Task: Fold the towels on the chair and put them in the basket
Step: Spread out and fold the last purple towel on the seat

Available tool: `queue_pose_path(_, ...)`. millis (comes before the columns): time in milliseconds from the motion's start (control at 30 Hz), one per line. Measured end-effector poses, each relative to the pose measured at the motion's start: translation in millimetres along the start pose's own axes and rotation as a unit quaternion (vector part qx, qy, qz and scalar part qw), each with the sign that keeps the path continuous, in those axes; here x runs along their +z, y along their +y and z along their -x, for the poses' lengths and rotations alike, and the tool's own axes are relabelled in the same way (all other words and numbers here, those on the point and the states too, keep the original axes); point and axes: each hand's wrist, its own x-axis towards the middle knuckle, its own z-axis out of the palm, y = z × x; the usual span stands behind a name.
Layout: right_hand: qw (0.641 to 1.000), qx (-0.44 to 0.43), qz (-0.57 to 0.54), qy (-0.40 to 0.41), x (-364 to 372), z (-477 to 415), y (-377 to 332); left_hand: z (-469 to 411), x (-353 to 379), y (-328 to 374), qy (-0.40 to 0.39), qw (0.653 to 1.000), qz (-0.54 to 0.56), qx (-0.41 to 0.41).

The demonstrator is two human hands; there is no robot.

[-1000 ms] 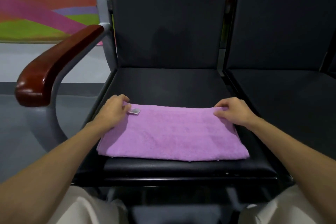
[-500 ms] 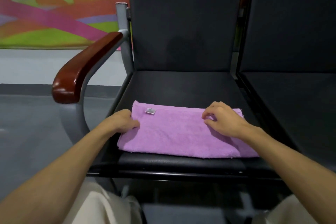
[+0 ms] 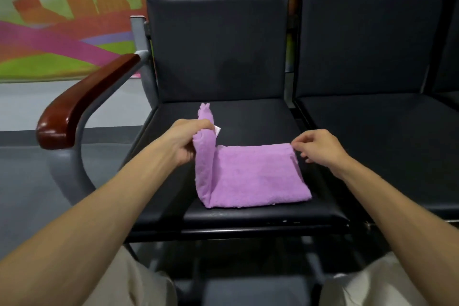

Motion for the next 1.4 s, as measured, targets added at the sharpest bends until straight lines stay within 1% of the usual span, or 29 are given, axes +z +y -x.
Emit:
queue_pose_path(67,0.997,0.045,-0.053,0.014,-12,-2,10,-2,32,3,-0.013,0.999,-0.036,0.017)
queue_pose_path(133,0.994,0.067,-0.08,0.015,-22,-4,21,-2,64,2,-0.033,0.994,-0.089,0.047)
queue_pose_path(267,0.994,0.077,-0.074,-0.003,-32,-3,32,-6,111,-18,-0.049,0.978,-0.182,0.086)
queue_pose_path(333,0.995,0.073,-0.06,-0.031,-31,-2,33,-12,127,-38,-0.064,0.954,-0.276,0.096)
queue_pose_path(400,0.996,0.059,-0.038,-0.063,-29,0,33,-11,138,-57,-0.12,0.922,-0.362,0.068)
queue_pose_path(433,0.996,0.046,-0.02,-0.072,-29,2,32,-8,143,-63,-0.159,0.913,-0.373,0.037)
queue_pose_path(467,0.997,0.026,0.008,-0.071,-29,3,30,-5,146,-65,-0.189,0.911,-0.365,0.002)
queue_pose_path(500,0.997,-0.003,0.041,-0.061,-29,5,27,-4,146,-64,-0.203,0.916,-0.346,-0.028)
queue_pose_path(533,0.996,-0.037,0.065,-0.046,-28,8,22,-2,144,-60,-0.201,0.926,-0.318,-0.039)
queue_pose_path(567,0.995,-0.069,0.069,-0.036,-27,11,17,-5,140,-56,-0.181,0.936,-0.301,-0.02)
queue_pose_path(600,0.993,-0.095,0.051,-0.047,-26,15,10,-10,133,-53,-0.149,0.938,-0.311,0.03)
queue_pose_path(633,0.99,-0.116,0.022,-0.077,-23,20,4,-15,123,-51,-0.109,0.927,-0.345,0.101)
queue_pose_path(667,0.984,-0.132,0.003,-0.117,-20,25,-3,-23,110,-50,-0.074,0.9,-0.391,0.176)
queue_pose_path(700,0.977,-0.142,0.006,-0.16,-16,30,-8,-29,97,-50,-0.064,0.863,-0.44,0.238)
queue_pose_path(733,0.967,-0.151,0.036,-0.2,-11,35,-11,-35,83,-50,-0.085,0.821,-0.49,0.28)
queue_pose_path(767,0.955,-0.163,0.094,-0.228,-7,37,-11,-41,69,-52,-0.118,0.78,-0.533,0.306)
queue_pose_path(800,0.941,-0.178,0.156,-0.243,-2,37,-11,-47,56,-53,-0.154,0.742,-0.572,0.315)
queue_pose_path(833,0.929,-0.184,0.204,-0.246,2,35,-11,-51,44,-56,-0.182,0.715,-0.597,0.314)
queue_pose_path(900,0.923,-0.173,0.238,-0.249,7,29,-12,-52,25,-60,-0.198,0.69,-0.618,0.32)
queue_pose_path(967,0.913,-0.164,0.266,-0.263,13,22,-19,-48,10,-64,-0.174,0.668,-0.635,0.346)
queue_pose_path(1033,0.904,-0.152,0.288,-0.277,19,16,-27,-40,-1,-65,-0.175,0.644,-0.656,0.353)
queue_pose_path(1067,0.902,-0.149,0.296,-0.278,23,15,-31,-37,-6,-65,-0.186,0.64,-0.663,0.342)
queue_pose_path(1133,0.897,-0.152,0.309,-0.276,32,12,-37,-31,-14,-63,-0.218,0.647,-0.656,0.322)
queue_pose_path(1267,0.876,-0.203,0.342,-0.274,52,9,-39,-28,-34,-63,-0.257,0.656,-0.631,0.325)
queue_pose_path(1333,0.877,-0.224,0.353,-0.237,55,8,-36,-32,-48,-65,-0.27,0.684,-0.606,0.303)
queue_pose_path(1400,0.89,-0.263,0.328,-0.177,54,10,-36,-37,-60,-66,-0.272,0.71,-0.582,0.288)
